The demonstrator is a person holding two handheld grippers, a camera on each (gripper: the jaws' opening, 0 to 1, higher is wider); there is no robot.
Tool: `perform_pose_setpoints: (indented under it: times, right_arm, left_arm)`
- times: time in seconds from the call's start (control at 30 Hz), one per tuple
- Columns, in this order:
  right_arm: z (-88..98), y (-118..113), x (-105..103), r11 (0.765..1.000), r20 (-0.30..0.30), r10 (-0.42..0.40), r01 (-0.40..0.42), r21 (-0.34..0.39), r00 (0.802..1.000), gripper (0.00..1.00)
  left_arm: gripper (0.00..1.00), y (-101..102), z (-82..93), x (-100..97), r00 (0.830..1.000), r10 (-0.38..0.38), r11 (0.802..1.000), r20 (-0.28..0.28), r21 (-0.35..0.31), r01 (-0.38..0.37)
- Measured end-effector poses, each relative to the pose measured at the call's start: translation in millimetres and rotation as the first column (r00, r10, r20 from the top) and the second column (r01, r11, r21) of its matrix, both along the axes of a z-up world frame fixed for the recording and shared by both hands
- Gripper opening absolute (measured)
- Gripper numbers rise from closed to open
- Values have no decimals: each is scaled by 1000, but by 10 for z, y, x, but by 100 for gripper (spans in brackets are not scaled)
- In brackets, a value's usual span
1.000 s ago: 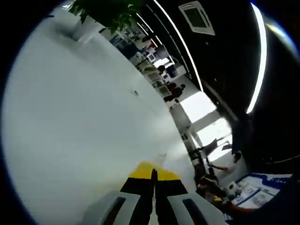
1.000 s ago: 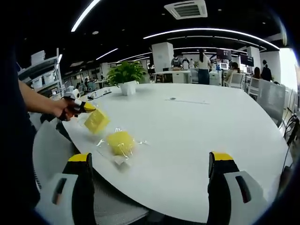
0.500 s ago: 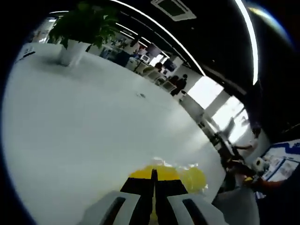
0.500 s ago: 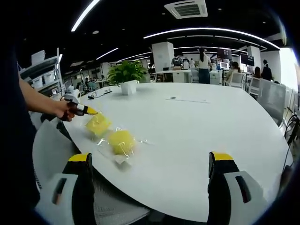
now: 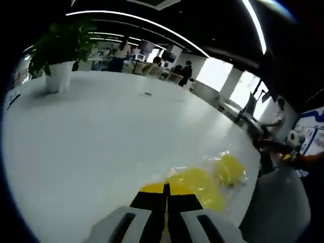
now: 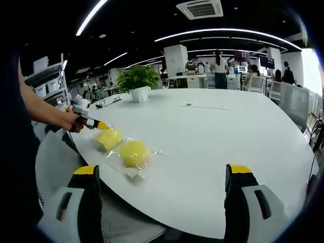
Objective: Compare the silicone blocks by pressing each to a similar depth, holding the contact briefly, and releasing to observe deformation and rebound differences across the visible hardness samples.
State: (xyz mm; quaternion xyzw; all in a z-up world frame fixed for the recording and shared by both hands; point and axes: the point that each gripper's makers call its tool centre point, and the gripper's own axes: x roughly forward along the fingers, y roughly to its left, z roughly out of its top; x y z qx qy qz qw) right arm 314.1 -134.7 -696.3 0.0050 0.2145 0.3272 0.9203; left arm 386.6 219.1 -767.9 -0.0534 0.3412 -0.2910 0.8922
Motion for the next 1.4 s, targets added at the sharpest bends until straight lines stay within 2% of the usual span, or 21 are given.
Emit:
perform_pose_setpoints:
  times: [0.07,0.23,0.4,0.6,0.97,1.0,1.1,1.13,1.2,1.4]
  right_arm:
    - [-10,-6,-13,1000,-7,-2,2,7,1000,96]
    - [-31,-16,-24,1000,-15,-2,2,0,1000,96]
    - [-36,-12,-9,1000,-15,-6,7,2,1000,96]
    - [-25,9,-2,1000,-15,-10,10,8,1000,96]
    - [-30,27,-2,1000,-21,5,-5,1,1000,96]
    - [-25,27,5,1000,-20,6,-6,0,1000,96]
    - [-16,27,34,1000,-17,8,-8,1,1000,96]
    - [-12,28,41,1000,-16,9,-9,2,1000,96]
    - [-2,39,56,1000,-15,13,-13,0,1000,96]
    - [4,31,111,1000,-8,20,-20,-1,1000,96]
  left_arm:
    - [0,-1,-55,-11,1000,-24,999,2,34,24]
    - [0,26,-70,26,1000,-7,1000,0,29,7]
    - [0,120,-93,108,996,85,996,-1,31,-85]
    - [0,91,-106,129,999,39,998,27,54,-41]
    - [2,84,-102,125,999,12,997,31,69,-14]
    - [4,90,-98,130,999,15,997,29,70,-17]
    - [28,145,-12,184,997,27,994,71,101,-34]
    - [34,145,28,187,996,29,995,79,93,-37]
    - [40,157,145,197,993,25,996,112,83,-34]
    - [72,201,391,178,987,21,998,157,48,-29]
